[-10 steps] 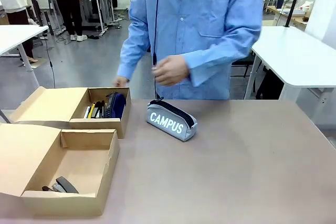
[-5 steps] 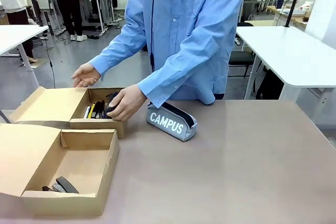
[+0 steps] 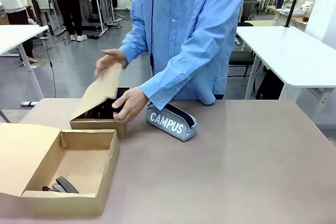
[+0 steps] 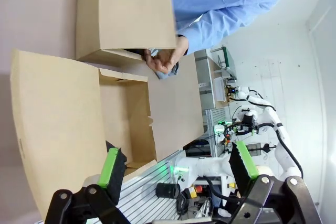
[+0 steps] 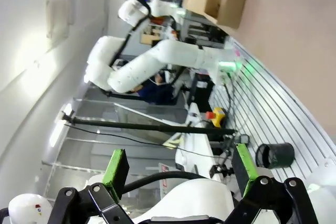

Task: Place items inside the box.
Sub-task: Pick up a Pencil pouch or Stapler and place it inside the Mailer Box closest to the robot.

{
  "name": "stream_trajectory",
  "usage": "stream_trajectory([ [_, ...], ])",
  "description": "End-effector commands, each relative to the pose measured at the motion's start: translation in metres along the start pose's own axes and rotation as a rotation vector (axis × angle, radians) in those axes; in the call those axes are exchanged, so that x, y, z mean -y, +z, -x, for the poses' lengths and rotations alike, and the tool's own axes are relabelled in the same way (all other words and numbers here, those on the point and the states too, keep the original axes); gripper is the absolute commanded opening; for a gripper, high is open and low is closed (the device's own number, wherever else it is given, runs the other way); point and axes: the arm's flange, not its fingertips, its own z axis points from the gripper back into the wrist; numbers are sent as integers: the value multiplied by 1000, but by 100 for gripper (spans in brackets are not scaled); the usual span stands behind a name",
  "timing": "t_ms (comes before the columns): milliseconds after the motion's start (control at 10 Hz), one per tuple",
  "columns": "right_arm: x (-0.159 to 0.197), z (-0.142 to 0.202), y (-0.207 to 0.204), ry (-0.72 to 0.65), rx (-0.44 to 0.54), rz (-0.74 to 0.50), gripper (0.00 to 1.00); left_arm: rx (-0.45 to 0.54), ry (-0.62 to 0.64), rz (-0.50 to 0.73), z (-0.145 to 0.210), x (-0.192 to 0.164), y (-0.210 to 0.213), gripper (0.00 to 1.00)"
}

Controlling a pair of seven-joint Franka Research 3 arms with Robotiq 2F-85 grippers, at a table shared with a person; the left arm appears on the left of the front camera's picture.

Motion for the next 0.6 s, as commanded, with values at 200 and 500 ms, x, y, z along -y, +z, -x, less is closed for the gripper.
stream_trajectory([
  [200, -8, -128, -128, 137, -336, 449, 100, 9, -20, 24, 0, 1, 0, 100],
  [500, -7, -186, -203, 331, -180, 621, 100, 9, -20, 24, 0, 1, 0, 100],
])
